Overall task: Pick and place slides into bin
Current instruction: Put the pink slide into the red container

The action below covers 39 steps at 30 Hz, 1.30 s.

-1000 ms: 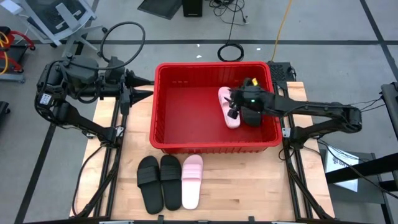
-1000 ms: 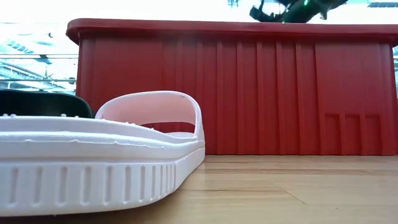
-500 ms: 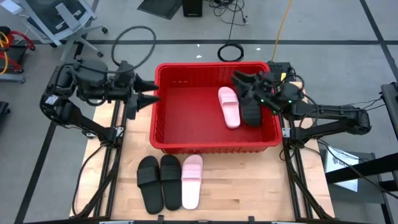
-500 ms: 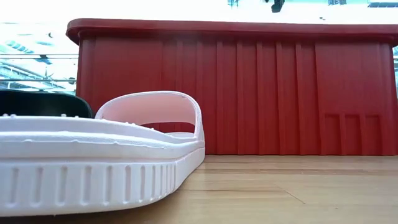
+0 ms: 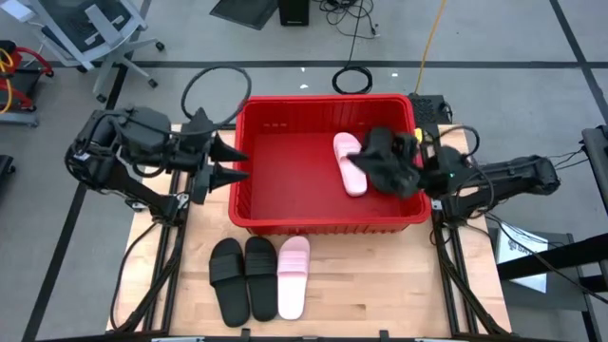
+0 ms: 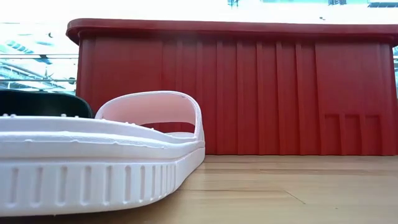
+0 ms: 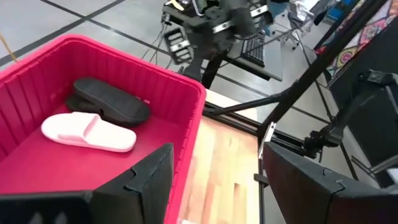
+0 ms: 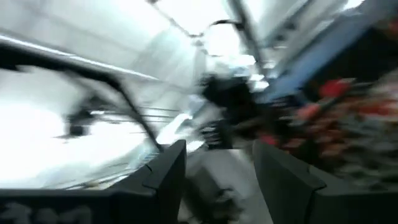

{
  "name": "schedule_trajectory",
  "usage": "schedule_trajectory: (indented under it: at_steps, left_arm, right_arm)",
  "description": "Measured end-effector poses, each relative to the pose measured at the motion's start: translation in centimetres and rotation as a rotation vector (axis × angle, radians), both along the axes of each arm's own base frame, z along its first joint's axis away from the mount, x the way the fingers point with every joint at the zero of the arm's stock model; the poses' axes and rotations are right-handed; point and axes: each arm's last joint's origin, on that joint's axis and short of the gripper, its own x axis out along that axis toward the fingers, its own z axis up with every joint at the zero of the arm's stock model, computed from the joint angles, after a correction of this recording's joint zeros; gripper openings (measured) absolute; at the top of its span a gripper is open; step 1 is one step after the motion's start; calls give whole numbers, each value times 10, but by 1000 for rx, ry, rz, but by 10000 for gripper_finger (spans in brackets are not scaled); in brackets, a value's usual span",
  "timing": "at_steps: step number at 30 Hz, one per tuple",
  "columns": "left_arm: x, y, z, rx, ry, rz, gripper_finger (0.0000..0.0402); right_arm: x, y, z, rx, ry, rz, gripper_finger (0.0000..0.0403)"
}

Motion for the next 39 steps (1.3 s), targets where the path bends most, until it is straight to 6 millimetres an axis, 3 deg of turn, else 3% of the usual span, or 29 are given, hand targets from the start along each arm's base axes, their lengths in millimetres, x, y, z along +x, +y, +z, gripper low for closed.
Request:
schedule_trajectory:
  at_steps: [6,13,19,23,27,33,39]
  left_arm:
    - [3,-8,-2,16,9,-33,241]
    - [2,-16,-2,40,10,-80,241]
    - [-1,-25,-2,30,11,-121,241]
    - [-3,-30,-2,40,10,-155,241]
    - [-4,-34,-2,43,9,-175,241]
    - [-8,-38,-2,56,13,-207,241]
    - [-10,-40,-3,60,25,-223,241]
  right_arm:
    - [7,46,-5,-39,-133,115,178]
    - [19,89,-15,-82,-136,153,178]
    - [39,122,16,-200,-175,133,178]
    - [63,133,31,-312,39,134,178]
    - [85,143,24,-403,401,170,178]
    - [99,162,-10,-448,753,262,178]
    - [106,182,-60,-578,1002,306,178]
